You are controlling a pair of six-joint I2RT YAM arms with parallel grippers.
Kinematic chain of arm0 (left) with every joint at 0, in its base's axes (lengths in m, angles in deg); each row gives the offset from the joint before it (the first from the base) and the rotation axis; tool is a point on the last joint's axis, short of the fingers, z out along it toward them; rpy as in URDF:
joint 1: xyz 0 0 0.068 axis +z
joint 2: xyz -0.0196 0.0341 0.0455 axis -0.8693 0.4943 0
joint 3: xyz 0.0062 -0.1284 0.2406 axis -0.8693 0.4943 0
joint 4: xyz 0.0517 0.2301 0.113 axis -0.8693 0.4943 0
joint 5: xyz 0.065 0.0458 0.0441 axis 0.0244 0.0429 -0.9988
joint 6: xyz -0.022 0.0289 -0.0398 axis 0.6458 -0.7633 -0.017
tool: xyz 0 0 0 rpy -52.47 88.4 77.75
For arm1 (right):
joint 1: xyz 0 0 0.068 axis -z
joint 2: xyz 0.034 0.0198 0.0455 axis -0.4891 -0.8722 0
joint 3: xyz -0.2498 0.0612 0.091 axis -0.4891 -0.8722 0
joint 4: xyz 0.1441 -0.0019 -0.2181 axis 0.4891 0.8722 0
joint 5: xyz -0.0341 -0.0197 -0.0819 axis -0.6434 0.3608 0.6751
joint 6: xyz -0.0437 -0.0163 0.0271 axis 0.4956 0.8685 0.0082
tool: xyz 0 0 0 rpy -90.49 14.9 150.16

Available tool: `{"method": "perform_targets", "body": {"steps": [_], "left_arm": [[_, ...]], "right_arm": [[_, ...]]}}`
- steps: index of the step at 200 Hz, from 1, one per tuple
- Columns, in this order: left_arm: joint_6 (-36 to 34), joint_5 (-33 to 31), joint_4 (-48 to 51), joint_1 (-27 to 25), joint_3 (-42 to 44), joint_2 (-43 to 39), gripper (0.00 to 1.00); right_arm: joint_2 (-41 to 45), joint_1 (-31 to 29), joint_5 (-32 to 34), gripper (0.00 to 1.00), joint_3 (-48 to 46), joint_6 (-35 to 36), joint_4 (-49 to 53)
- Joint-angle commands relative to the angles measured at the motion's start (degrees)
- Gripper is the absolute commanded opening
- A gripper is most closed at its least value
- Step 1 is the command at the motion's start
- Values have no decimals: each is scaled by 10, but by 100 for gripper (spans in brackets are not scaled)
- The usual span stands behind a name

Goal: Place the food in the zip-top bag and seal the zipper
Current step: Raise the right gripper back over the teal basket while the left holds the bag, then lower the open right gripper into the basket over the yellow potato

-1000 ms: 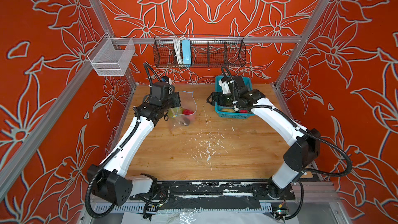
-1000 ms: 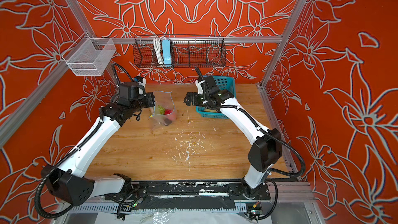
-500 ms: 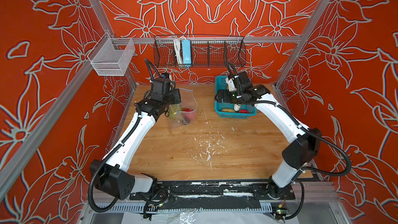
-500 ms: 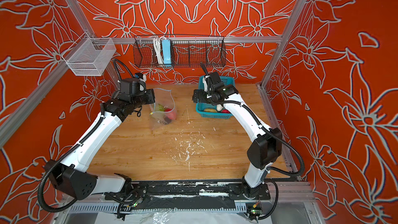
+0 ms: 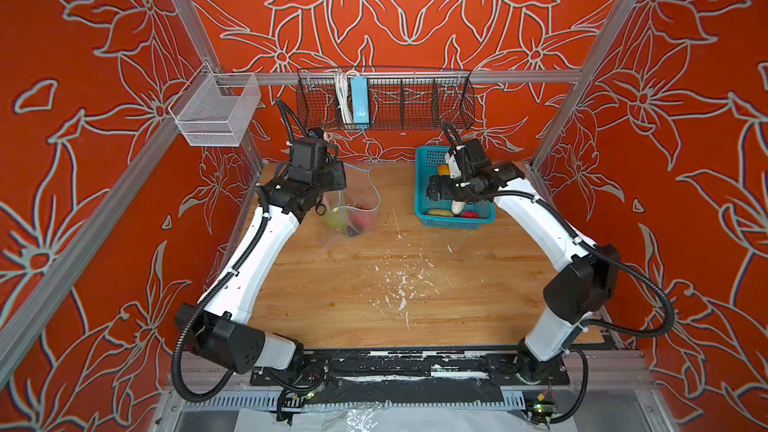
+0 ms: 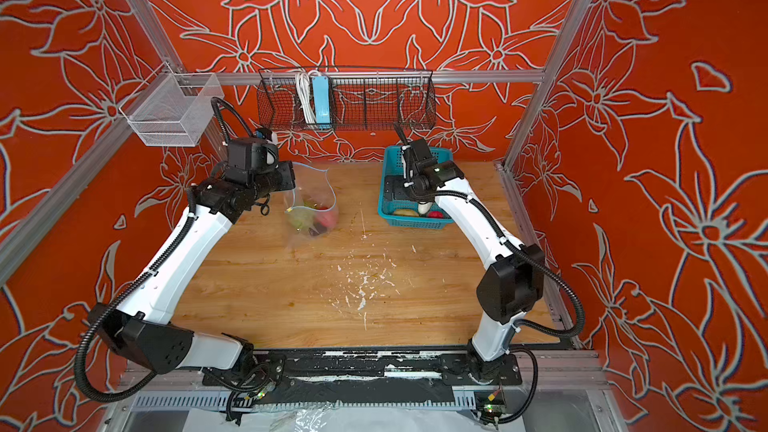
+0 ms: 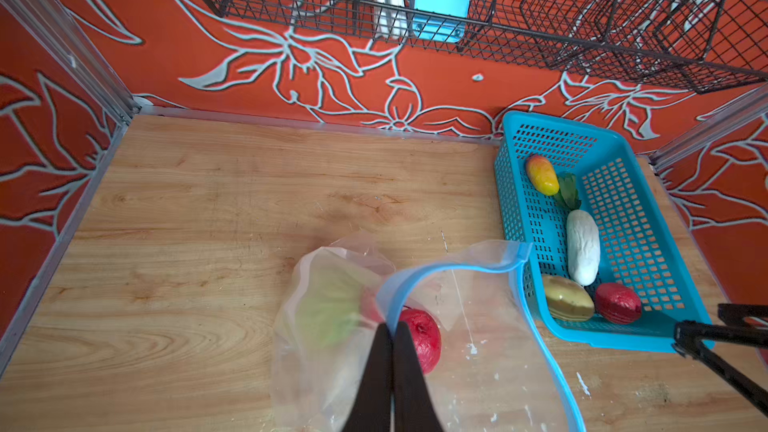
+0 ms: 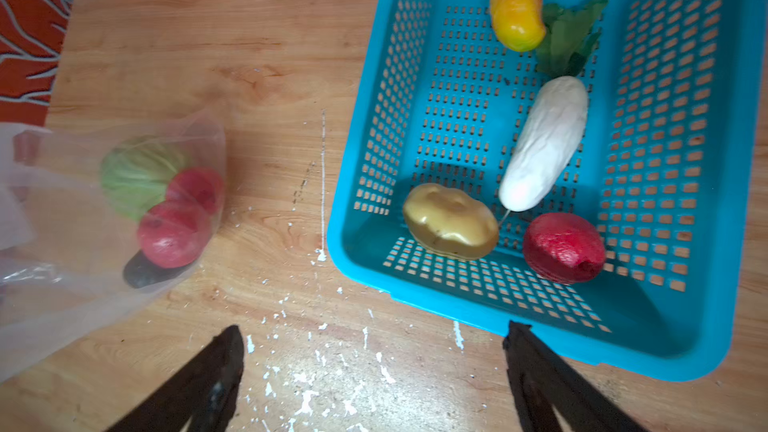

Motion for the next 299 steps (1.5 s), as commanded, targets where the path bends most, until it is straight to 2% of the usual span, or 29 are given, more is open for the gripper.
{"method": "perform_targets", "body": {"steps": [1,45,81,139,204,246,299], "left_arm": [[-8,-12,9,6,-15,-8,0],[-2,11,-6,7,21,-24,0],[-13,80,-57,7,89,-43,0],[-13,93,-76,7,126,-59,0],[-4,111,-84,7,142,-69,0],[-3,112,-83,7,144,-69,0],[-7,105,-82,7,145,-73,0]], "right_arm": [[-20,10,30,98,8,8,37],[-52,20,41,98,26,7,69],[-82,26,49,98,56,6,95],[-153,32,57,98,131,-3,159],[-226,42,157,98,186,-28,206],[-249,52,113,96,184,-37,180],[-311,54,72,96,241,-30,208]]}}
